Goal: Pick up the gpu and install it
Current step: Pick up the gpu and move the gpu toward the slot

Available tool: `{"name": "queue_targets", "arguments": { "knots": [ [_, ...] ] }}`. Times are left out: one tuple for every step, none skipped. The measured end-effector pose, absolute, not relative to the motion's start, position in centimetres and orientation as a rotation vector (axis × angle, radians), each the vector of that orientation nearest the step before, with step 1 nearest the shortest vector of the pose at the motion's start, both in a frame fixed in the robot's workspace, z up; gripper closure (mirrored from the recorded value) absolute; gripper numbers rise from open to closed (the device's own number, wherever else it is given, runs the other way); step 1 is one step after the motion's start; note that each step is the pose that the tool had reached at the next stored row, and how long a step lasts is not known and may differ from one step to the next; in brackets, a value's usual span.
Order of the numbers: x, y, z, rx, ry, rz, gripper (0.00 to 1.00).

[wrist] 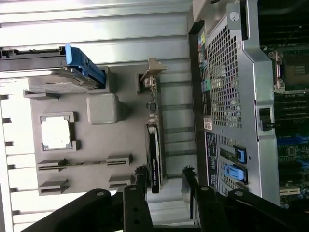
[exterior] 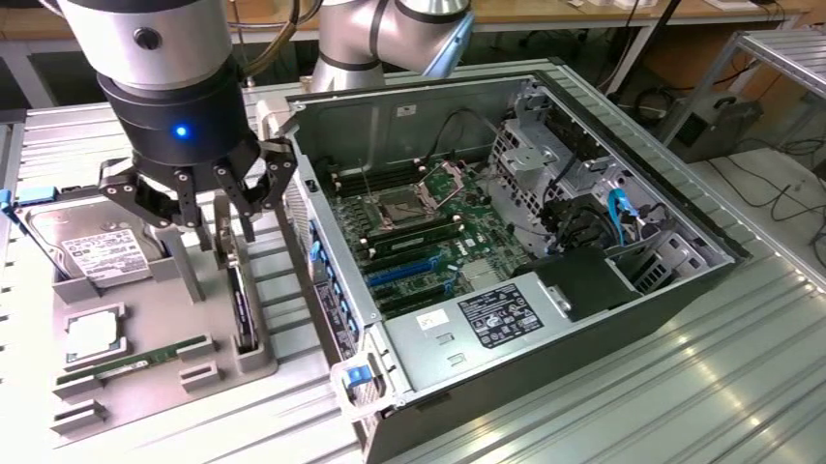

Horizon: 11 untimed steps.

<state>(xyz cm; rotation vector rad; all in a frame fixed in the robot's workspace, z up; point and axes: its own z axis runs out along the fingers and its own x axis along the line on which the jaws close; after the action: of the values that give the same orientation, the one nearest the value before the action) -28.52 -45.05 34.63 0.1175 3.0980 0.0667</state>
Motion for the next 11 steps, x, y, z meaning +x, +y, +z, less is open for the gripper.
{"name": "queue_targets", "arguments": {
  "knots": [
    [-28.5, -45.0, 34.4, 0.117, 3.098, 0.067, 0.58],
    [-28.5, -45.0, 34.3, 0.118, 3.098, 0.066, 0.58],
    [-28.6, -45.1, 34.0, 0.118, 3.098, 0.066, 0.58],
    [-28.6, -45.0, 33.7, 0.118, 3.098, 0.066, 0.58],
    [-28.6, -45.0, 33.5, 0.118, 3.098, 0.067, 0.58],
    [-28.6, -45.0, 33.3, 0.118, 3.098, 0.066, 0.58],
    [-28.6, -45.0, 33.0, 0.118, 3.098, 0.066, 0.58],
    [-28.6, -45.0, 32.8, 0.118, 3.098, 0.067, 0.58],
    [-28.6, -45.0, 32.6, 0.118, 3.098, 0.067, 0.58],
    [-28.7, -45.0, 32.4, 0.118, 3.098, 0.066, 0.58],
    [-28.7, -45.1, 32.1, 0.118, 3.098, 0.066, 0.58]
  ]
}}
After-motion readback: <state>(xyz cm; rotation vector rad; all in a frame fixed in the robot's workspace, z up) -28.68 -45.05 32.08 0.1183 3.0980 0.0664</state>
